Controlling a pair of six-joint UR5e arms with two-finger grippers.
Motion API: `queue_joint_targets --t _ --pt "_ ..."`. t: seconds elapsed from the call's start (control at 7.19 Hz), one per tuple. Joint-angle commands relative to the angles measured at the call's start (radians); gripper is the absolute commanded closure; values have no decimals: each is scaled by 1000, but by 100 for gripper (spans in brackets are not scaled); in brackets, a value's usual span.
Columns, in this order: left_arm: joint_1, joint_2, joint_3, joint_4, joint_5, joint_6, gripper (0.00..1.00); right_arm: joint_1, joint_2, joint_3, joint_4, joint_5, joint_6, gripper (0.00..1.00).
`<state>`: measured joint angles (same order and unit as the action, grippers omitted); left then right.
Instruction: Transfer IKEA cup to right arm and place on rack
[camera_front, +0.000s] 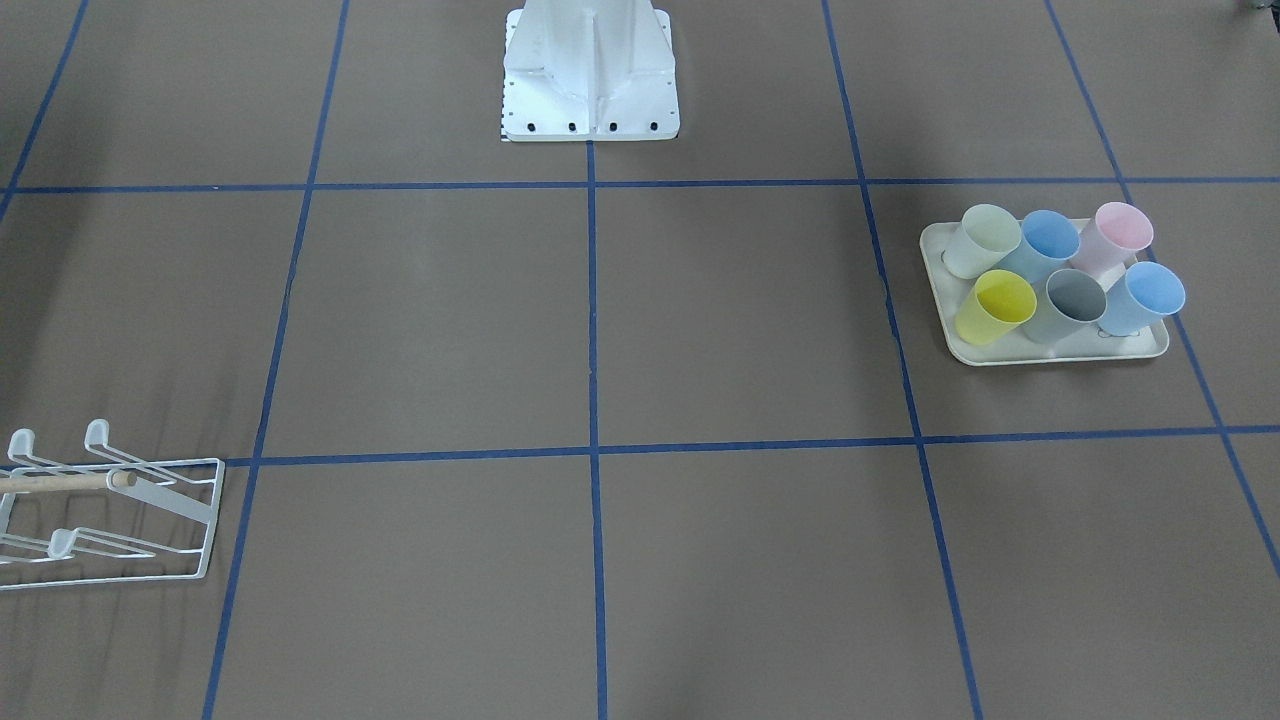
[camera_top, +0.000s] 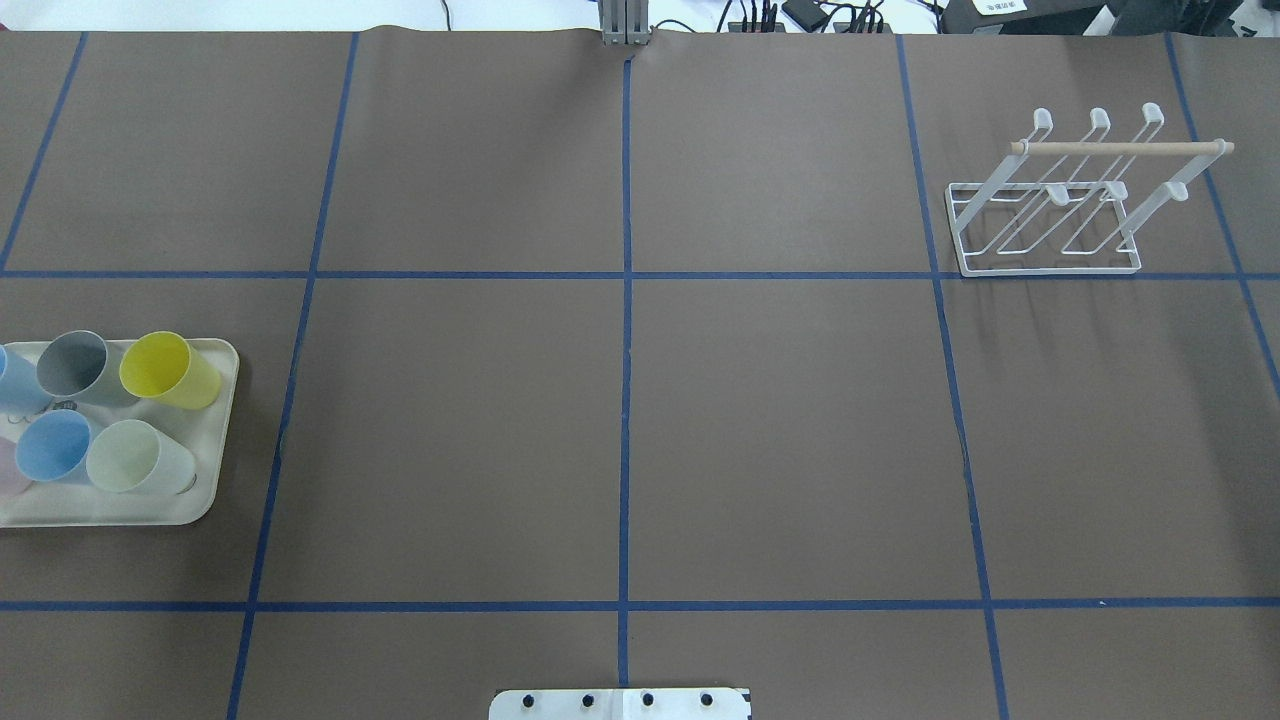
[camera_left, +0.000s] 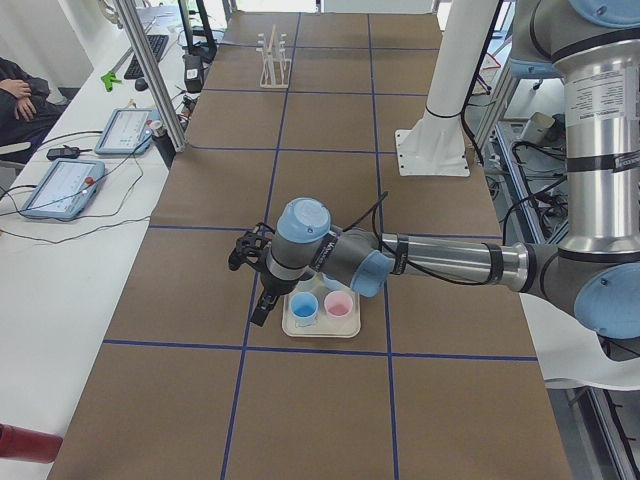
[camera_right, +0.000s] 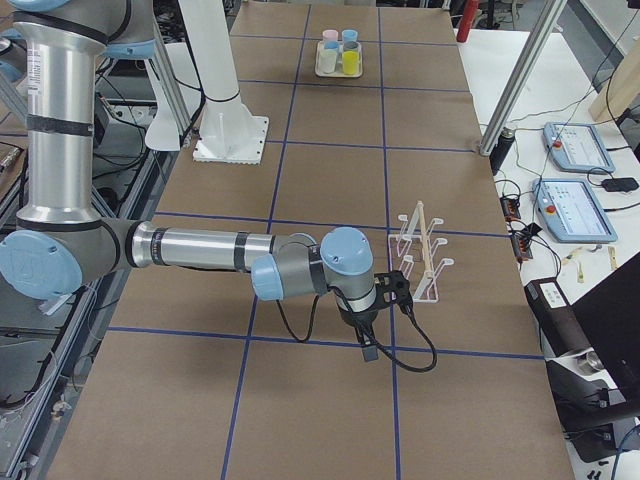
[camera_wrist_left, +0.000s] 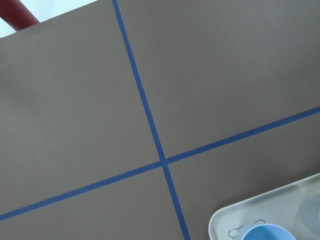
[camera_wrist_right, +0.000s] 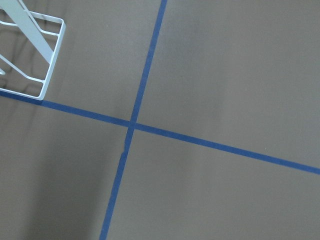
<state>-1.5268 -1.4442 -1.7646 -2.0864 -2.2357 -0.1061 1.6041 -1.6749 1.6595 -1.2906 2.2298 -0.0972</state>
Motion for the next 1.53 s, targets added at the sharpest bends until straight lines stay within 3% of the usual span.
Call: queue_joint_targets --t 0.0,0.28,0.7,0.97,1.25,1.39 --pt "-1 -1 75 -221 27 -37 0 0 -2 3 36 1 1 0" --pt "-3 7 196 -584 24 -44 0 0 4 11 34 2 10 0" --pt "-1 -57 224 -618 13 -173 0 0 -2 26 60 76 25 0" --pt "-3 -58 220 -703 -89 -175 0 -3 -6 55 108 135 36 0" --pt "-1 -36 228 -790 -94 -185 0 -71 -3 55 254 247 127 1" --pt "31 -36 232 -782 -97 -188 0 -123 -20 57 381 273 301 0"
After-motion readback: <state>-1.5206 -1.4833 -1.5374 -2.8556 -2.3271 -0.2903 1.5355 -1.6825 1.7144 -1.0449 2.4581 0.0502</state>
